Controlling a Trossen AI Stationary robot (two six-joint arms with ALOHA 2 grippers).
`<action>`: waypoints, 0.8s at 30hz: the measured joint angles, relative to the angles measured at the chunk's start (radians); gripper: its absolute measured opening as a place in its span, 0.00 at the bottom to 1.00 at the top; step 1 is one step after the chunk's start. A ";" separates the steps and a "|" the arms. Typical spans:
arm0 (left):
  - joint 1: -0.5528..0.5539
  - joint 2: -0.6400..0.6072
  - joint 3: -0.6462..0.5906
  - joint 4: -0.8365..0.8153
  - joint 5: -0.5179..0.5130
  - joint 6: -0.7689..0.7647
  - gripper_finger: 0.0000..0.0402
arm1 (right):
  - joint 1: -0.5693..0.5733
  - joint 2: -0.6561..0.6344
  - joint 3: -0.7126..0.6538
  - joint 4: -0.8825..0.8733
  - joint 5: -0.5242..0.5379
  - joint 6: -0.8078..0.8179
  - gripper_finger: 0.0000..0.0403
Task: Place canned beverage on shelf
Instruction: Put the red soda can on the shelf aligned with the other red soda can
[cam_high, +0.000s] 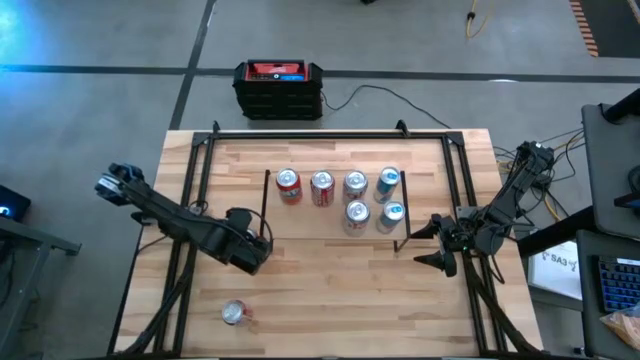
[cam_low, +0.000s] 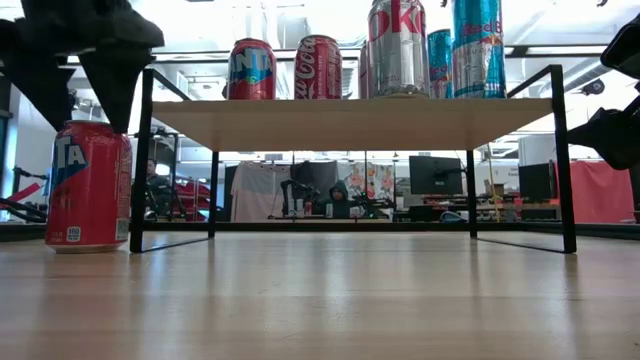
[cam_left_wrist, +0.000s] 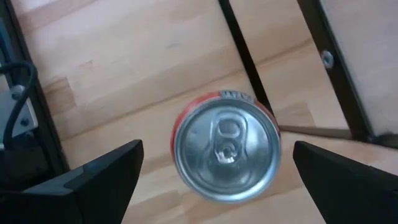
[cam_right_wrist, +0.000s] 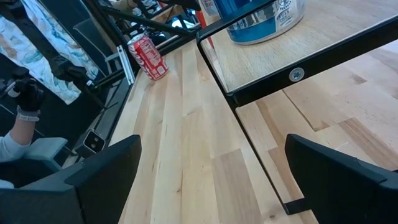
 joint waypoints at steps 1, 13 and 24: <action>0.000 0.003 -0.004 0.001 -0.006 0.000 0.99 | 0.000 0.000 0.000 0.000 0.000 0.000 0.95; -0.001 0.010 -0.105 0.107 -0.026 -0.064 0.98 | 0.000 0.000 0.000 0.000 0.000 0.000 0.95; 0.000 0.009 -0.128 0.152 -0.057 -0.073 0.76 | 0.000 0.000 0.000 0.000 0.000 0.000 0.95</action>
